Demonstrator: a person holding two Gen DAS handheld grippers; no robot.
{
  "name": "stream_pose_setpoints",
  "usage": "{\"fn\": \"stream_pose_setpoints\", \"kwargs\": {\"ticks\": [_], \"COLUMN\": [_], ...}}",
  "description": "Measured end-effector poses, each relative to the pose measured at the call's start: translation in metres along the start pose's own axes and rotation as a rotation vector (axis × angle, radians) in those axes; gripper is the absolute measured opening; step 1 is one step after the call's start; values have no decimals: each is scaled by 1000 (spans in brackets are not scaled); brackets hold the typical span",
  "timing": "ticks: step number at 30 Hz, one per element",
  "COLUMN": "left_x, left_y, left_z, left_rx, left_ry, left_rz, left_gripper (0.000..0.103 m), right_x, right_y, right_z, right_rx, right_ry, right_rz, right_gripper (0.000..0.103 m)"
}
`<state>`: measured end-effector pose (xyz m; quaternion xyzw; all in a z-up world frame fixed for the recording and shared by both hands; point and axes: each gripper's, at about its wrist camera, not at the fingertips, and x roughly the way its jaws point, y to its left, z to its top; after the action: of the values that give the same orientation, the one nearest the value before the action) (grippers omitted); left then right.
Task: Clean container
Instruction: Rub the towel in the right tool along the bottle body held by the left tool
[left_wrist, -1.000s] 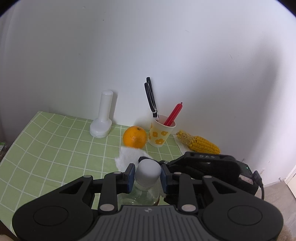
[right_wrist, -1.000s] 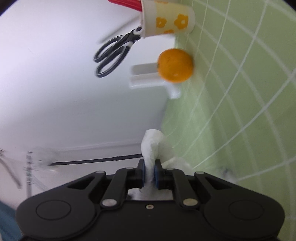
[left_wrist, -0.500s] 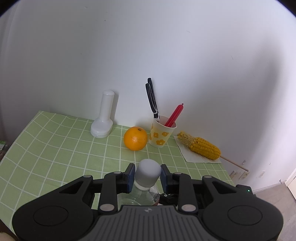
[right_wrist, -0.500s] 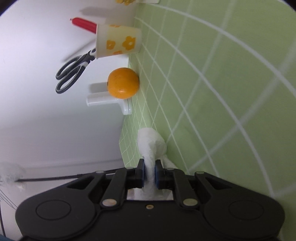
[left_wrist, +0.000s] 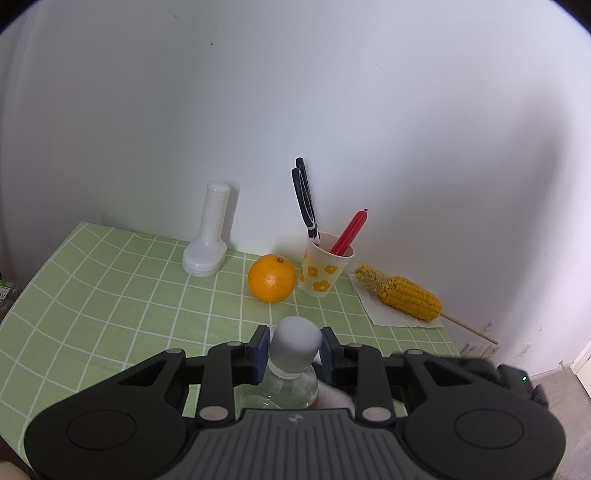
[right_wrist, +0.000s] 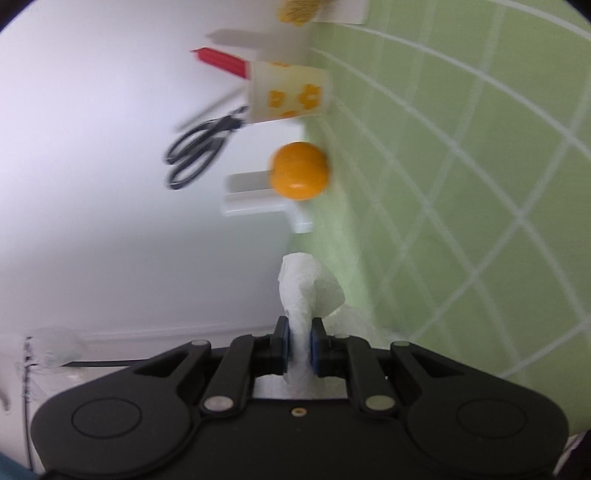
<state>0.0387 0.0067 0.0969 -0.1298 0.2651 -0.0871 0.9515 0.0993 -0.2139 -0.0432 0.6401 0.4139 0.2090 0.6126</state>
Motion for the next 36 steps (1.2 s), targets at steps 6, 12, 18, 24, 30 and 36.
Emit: {"fn": "stream_pose_setpoints", "kwargs": {"ticks": [6, 12, 18, 24, 30, 36], "left_x": [0, 2, 5, 2, 3, 4], "left_y": [2, 3, 5, 2, 0, -2], "left_z": [0, 4, 5, 3, 2, 2], "left_rx": [-4, -7, -6, 3, 2, 3], "left_ry": [0, 0, 1, 1, -1, 1], "left_rz": [-1, 1, 0, -2, -3, -4], "left_gripper": [31, 31, 31, 31, 31, 31], "right_x": [-5, -12, -15, -18, -26, -29], "right_y": [-18, -20, -15, 14, 31, 37], "right_z": [-6, -13, -26, -35, -38, -36], "right_rx": [-9, -35, -102, -260, -361, -396], "right_ry": [-7, 26, 109, 121, 115, 121], "right_rz": [-89, -129, -114, -58, -13, 52], "right_gripper": [12, 13, 13, 12, 12, 12]}}
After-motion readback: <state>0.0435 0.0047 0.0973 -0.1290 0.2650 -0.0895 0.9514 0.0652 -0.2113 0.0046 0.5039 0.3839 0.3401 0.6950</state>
